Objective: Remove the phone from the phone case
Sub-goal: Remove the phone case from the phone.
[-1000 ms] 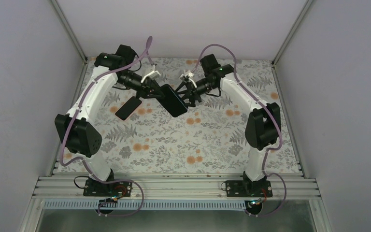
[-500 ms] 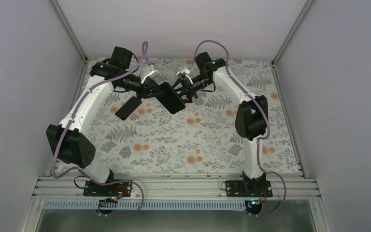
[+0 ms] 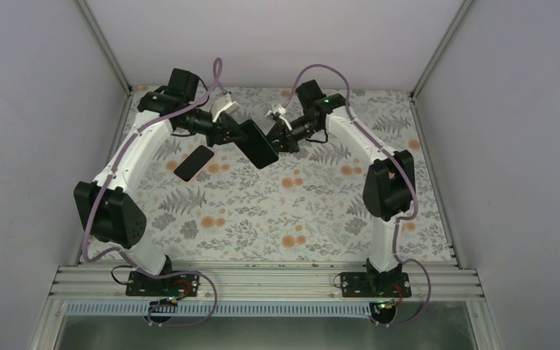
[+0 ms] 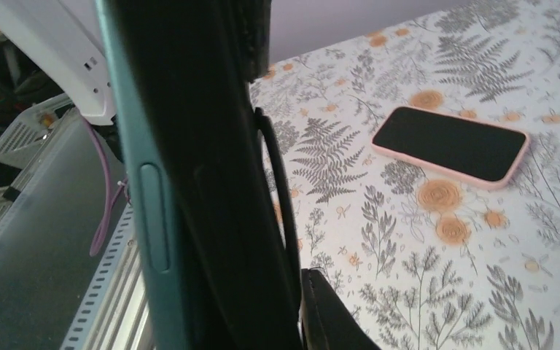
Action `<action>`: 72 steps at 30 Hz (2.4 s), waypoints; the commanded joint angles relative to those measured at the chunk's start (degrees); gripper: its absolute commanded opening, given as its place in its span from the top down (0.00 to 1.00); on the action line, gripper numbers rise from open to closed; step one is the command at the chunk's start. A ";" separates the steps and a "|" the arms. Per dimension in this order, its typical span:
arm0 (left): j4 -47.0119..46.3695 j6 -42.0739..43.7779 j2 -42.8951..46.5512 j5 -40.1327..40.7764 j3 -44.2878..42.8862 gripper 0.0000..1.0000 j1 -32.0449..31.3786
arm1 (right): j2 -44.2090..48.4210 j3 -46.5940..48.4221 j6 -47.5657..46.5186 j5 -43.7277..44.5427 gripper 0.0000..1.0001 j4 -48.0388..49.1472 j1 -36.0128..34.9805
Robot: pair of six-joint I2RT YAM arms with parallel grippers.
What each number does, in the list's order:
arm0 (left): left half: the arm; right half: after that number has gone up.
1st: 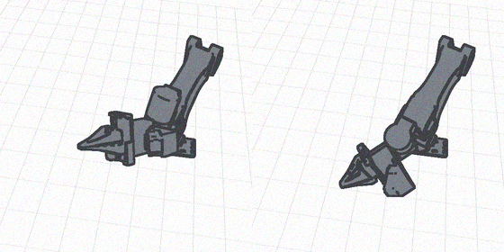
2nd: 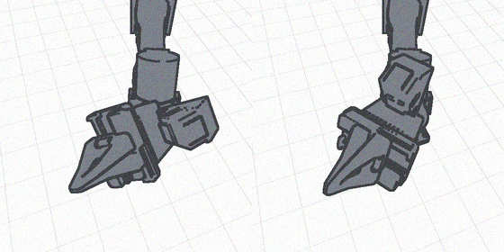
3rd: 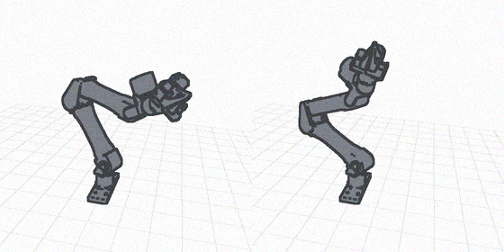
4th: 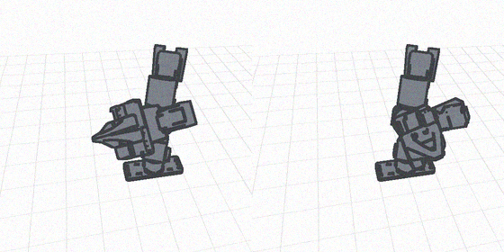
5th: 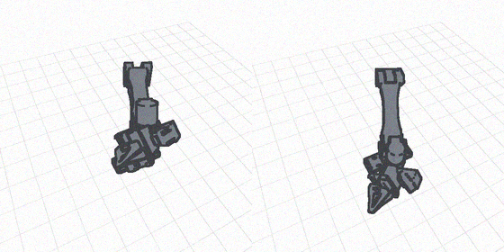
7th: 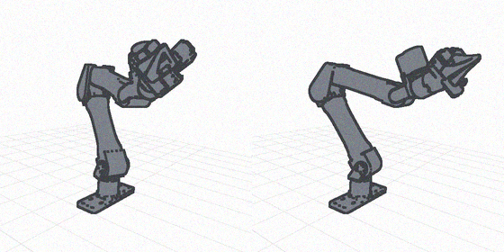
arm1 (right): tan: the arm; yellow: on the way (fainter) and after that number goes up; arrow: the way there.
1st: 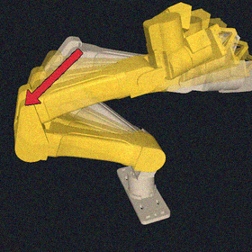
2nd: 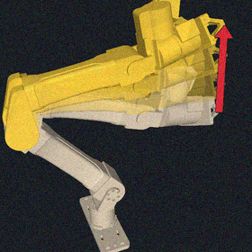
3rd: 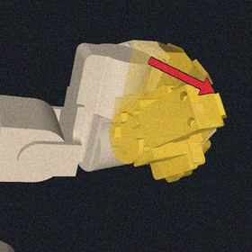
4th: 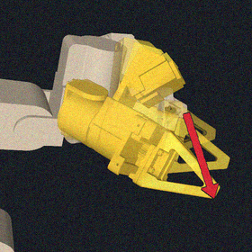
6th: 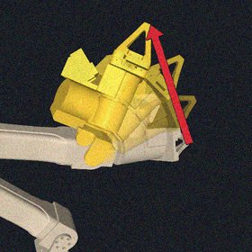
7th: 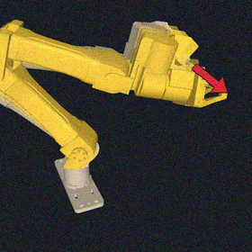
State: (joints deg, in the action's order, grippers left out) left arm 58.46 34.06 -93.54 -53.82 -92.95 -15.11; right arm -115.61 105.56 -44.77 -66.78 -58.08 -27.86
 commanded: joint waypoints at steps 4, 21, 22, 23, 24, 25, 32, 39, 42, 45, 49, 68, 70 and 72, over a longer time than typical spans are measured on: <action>-16.47 3.06 -7.43 5.06 -4.95 0.97 -1.58 | 12.41 -1.15 9.56 -26.80 0.97 4.30 -14.58; -7.39 7.01 -3.33 3.55 -5.40 0.00 -1.34 | 15.37 -3.66 17.05 -30.18 0.97 11.74 -6.17; -7.39 6.94 -2.72 3.46 -5.28 0.00 -1.13 | 15.50 -3.95 17.28 -30.04 0.97 12.03 -5.55; -7.21 7.06 -2.07 3.38 -5.23 0.00 -0.83 | 15.58 -4.25 17.65 -29.80 0.97 12.29 -4.90; -7.07 7.16 -1.32 3.45 -5.11 0.00 -0.63 | 15.67 -4.65 18.38 -29.29 0.97 12.99 -4.11; -6.98 7.28 -0.51 3.86 -4.75 0.00 -0.41 | 15.69 -5.31 20.03 -28.47 0.97 14.35 -3.36; -11.55 5.85 7.84 13.93 -1.71 0.00 -0.03 | 15.94 -8.61 35.19 -14.15 0.97 27.47 2.35; -29.80 5.56 17.42 40.62 7.68 0.00 -7.51 | 17.83 -8.74 48.95 15.30 0.97 39.46 5.18; -35.22 6.11 18.25 48.05 11.20 0.00 -12.16 | 18.69 -7.55 51.87 25.34 0.97 41.82 5.26; -38.47 6.23 16.98 52.48 12.51 0.00 -15.57 | 19.00 -6.25 55.98 35.12 0.97 43.73 5.27; -40.27 6.22 13.30 55.89 10.97 0.00 -19.94 | 17.65 -3.45 58.69 41.08 0.97 44.02 5.27; -58.04 4.88 1.35 62.09 4.54 0.00 -25.61 | 19.33 -2.53 61.78 46.13 0.97 44.02 5.43; -58.76 4.53 0.51 62.90 4.27 0.00 -26.00 | 19.85 -4.03 62.44 45.32 0.97 44.46 5.61; -59.30 4.43 -0.21 63.72 4.09 0.00 -26.31 | 20.87 -5.72 62.76 44.92 0.97 45.29 5.62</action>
State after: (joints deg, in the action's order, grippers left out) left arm 1.28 39.99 -92.58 7.84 -86.94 -40.62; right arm -99.04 101.25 16.40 -21.32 -18.68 -22.72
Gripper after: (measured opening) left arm 0.999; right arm 0.078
